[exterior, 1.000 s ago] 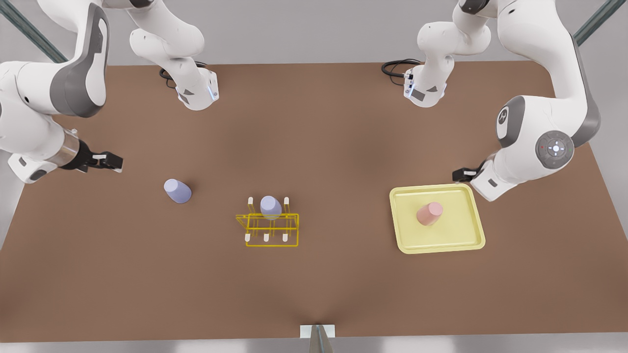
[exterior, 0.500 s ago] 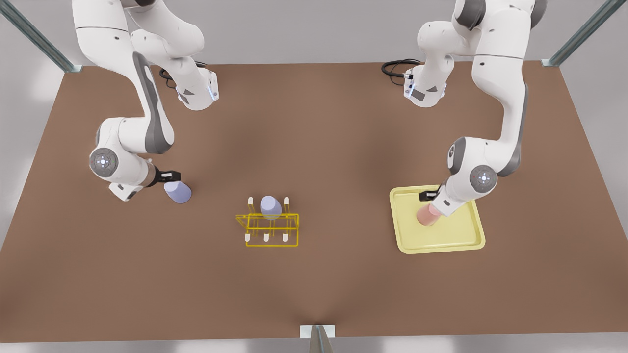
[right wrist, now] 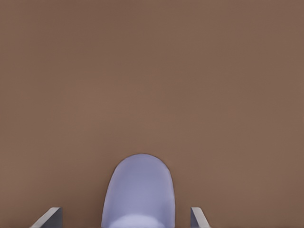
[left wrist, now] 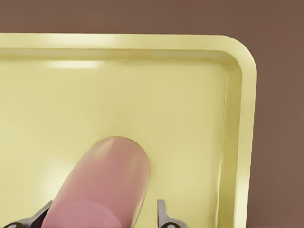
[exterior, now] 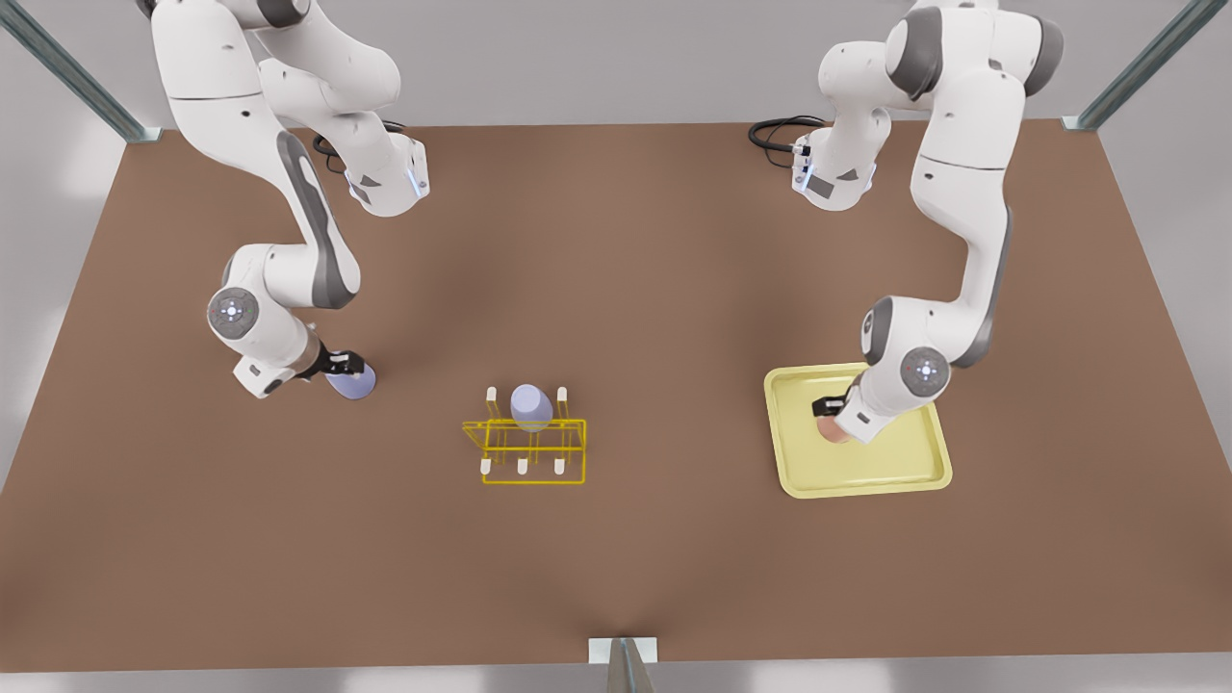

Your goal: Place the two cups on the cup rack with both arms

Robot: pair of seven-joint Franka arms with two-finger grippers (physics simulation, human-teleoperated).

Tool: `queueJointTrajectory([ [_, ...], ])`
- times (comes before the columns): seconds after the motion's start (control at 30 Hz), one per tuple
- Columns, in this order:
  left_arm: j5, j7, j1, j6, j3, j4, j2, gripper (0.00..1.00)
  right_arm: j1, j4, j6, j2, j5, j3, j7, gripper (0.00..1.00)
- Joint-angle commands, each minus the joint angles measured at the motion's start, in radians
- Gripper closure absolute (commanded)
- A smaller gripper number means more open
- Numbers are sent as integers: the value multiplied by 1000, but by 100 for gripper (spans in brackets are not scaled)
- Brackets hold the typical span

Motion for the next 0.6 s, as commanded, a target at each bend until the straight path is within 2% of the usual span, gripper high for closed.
queueJointTrajectory([
  [0.0, 2, -40, 0, 30, 0, 1, 8, 0, -2, -6, 73, 2, 2, 0, -4, 0],
  [0.07, 2, -40, 0, 30, 5, 1, 13, 0, -8, -15, 87, 13, 0, 0, -7, 0],
  [0.1, 2, -40, 1, 30, 6, 2, 13, 14, -8, -29, 116, 19, 0, 0, -9, 0],
  [0.33, 1, -42, 0, 30, 11, 5, 14, 15, -23, -67, 210, 83, 0, 0, -15, 0],
  [0.57, -1, -42, 1, 24, 11, 21, 10, 15, -11, -133, 240, 39, 2, 1, -15, 0],
])
